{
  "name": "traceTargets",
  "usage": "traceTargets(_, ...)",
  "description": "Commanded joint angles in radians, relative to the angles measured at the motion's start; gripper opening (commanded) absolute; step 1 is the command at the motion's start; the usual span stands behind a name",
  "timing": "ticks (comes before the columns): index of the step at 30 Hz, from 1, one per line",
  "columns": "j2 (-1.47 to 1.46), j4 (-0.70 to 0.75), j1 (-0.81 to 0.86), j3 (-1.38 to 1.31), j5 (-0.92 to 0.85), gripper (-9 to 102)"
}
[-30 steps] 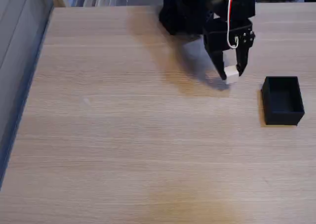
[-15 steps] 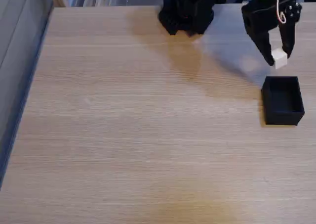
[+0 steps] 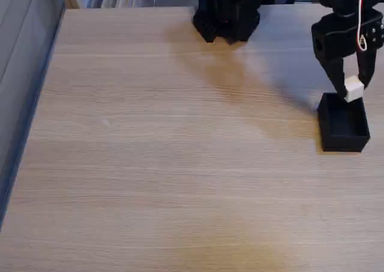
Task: Pick a white block and place it in the black box.
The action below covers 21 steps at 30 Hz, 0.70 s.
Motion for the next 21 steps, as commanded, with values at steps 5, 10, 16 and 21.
traceTargets(5,-0.005,0.006,0.009,-0.048,0.011,20)
traceTargets(10,-0.003,0.014,0.014,-0.049,0.005,18)
traceTargets(16,0.061,0.054,0.052,-0.028,-0.015,0)
traceTargets(21,0.201,0.063,0.135,0.109,-0.109,0)
